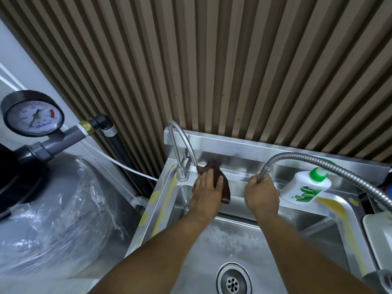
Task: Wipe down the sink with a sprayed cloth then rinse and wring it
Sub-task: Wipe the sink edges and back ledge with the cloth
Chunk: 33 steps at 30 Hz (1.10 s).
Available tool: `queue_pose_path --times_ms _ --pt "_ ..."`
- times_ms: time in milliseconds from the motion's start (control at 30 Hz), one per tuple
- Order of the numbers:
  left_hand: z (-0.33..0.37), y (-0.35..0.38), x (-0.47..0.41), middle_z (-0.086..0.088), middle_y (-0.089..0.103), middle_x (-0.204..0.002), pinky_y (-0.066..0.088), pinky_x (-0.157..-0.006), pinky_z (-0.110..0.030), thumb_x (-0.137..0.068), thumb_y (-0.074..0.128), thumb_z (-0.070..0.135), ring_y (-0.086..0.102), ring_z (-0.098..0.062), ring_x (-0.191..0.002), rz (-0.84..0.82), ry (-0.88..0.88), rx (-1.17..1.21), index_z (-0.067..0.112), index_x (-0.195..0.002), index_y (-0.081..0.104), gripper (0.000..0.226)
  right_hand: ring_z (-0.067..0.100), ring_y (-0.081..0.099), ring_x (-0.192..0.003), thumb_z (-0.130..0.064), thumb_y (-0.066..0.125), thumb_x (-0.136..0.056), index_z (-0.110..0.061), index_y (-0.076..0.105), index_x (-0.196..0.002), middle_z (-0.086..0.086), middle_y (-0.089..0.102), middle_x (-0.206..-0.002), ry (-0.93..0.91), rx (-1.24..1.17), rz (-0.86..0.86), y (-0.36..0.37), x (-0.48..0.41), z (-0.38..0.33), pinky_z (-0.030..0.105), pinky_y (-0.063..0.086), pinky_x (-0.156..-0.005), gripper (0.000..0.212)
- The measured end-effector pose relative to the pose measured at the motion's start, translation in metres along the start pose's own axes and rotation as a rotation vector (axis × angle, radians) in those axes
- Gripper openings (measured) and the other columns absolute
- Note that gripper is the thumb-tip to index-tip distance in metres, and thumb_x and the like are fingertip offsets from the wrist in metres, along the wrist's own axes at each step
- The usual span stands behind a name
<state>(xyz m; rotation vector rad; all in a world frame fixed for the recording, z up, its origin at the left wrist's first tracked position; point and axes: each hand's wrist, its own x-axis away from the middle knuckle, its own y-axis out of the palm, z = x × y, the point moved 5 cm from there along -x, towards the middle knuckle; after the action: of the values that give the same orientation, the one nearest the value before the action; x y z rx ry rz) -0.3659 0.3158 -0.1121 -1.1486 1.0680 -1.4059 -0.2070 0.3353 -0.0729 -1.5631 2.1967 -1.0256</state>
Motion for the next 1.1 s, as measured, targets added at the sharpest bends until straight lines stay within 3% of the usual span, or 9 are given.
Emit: queue_pose_path --times_ms 67,233,367,500,600,800,933,1033,1100 --pt "-0.014 -0.001 0.002 -0.02 -0.006 -0.165 0.004 -0.124 -0.048 -0.094 0.059 0.007 -0.006 -0.039 -0.153 -0.041 -0.108 -0.044 0.014 -0.16 0.001 0.088 0.03 0.055 -0.079 -0.033 0.041 -0.102 -0.018 0.056 -0.094 0.009 0.064 -0.088 -0.008 0.001 -0.002 -0.001 0.001 -0.001 0.035 0.039 -0.073 0.023" --pt "-0.019 0.002 0.0 -0.026 0.001 -0.165 0.0 -0.125 -0.047 -0.094 0.052 0.003 0.002 -0.038 -0.154 -0.002 -0.184 -0.041 -0.004 -0.156 -0.002 0.082 0.026 0.052 -0.073 -0.031 0.041 -0.102 -0.016 0.056 -0.095 0.007 0.062 -0.084 -0.006 0.006 0.003 -0.001 0.002 -0.003 0.033 0.037 -0.07 0.023" --pt "0.019 0.006 -0.006 -0.022 -0.002 -0.166 0.0 -0.126 -0.045 -0.098 0.049 0.008 0.002 -0.037 -0.154 -0.016 0.004 -0.014 0.001 -0.158 0.001 0.077 0.026 0.052 -0.073 -0.031 0.041 -0.102 -0.017 0.056 -0.094 0.006 0.061 -0.083 0.0 0.008 0.025 -0.002 0.003 -0.004 0.033 0.036 -0.07 0.022" --pt "0.054 0.0 -0.007 -0.009 0.014 -0.168 0.003 -0.125 -0.038 -0.098 0.045 0.008 0.014 -0.03 -0.153 0.01 0.234 0.102 0.009 -0.159 0.015 0.069 0.029 0.053 -0.079 -0.033 0.043 -0.1 -0.019 0.055 -0.093 0.006 0.062 -0.086 0.007 0.009 0.029 -0.001 0.002 -0.002 0.033 0.037 -0.071 0.02" --pt "0.045 -0.001 -0.008 -0.006 0.009 -0.169 0.003 -0.126 -0.038 -0.098 0.043 0.01 0.011 -0.023 -0.154 0.003 0.307 -0.021 0.011 -0.16 0.011 0.07 0.03 0.053 -0.081 -0.033 0.043 -0.099 -0.019 0.055 -0.094 0.007 0.063 -0.089 0.009 0.013 0.037 0.0 -0.001 0.0 0.034 0.038 -0.072 0.019" --pt "-0.025 0.003 0.004 -0.014 -0.004 -0.168 0.004 -0.126 -0.042 -0.097 0.046 0.007 0.002 -0.03 -0.155 -0.036 0.018 -0.167 0.003 -0.158 -0.005 0.079 0.027 0.055 -0.079 -0.034 0.04 -0.1 -0.02 0.056 -0.097 0.003 0.062 -0.085 -0.015 0.035 0.014 0.002 -0.002 0.001 0.034 0.038 -0.07 0.021" --pt "-0.032 0.005 0.002 -0.02 -0.003 -0.167 0.004 -0.126 -0.044 -0.098 0.039 0.006 0.003 -0.034 -0.154 -0.041 -0.027 -0.194 0.0 -0.157 -0.004 0.074 0.023 0.061 -0.082 -0.05 0.043 -0.094 -0.026 0.054 -0.094 -0.001 0.066 -0.084 -0.117 -0.029 -0.081 -0.002 0.005 0.01 0.04 0.049 -0.076 0.026" --pt "-0.021 0.009 -0.001 -0.024 -0.004 -0.166 0.003 -0.126 -0.046 -0.097 0.044 0.006 0.002 -0.036 -0.154 -0.04 -0.058 -0.189 -0.001 -0.157 -0.005 0.078 0.019 0.058 -0.104 -0.057 0.045 -0.096 -0.035 0.052 -0.114 -0.006 0.063 -0.11 -0.322 0.043 -0.085 -0.006 0.028 0.034 0.037 0.045 -0.084 0.029" --pt "-0.014 0.011 -0.005 -0.023 -0.008 -0.166 0.002 -0.126 -0.046 -0.098 0.048 0.011 -0.001 -0.036 -0.154 -0.043 -0.045 -0.173 0.002 -0.157 -0.008 0.082 0.022 0.047 -0.131 -0.064 0.038 -0.095 -0.028 0.043 -0.141 0.001 0.053 -0.141 -0.419 0.231 -0.09 0.0 0.035 0.053 0.04 0.042 -0.104 0.059"
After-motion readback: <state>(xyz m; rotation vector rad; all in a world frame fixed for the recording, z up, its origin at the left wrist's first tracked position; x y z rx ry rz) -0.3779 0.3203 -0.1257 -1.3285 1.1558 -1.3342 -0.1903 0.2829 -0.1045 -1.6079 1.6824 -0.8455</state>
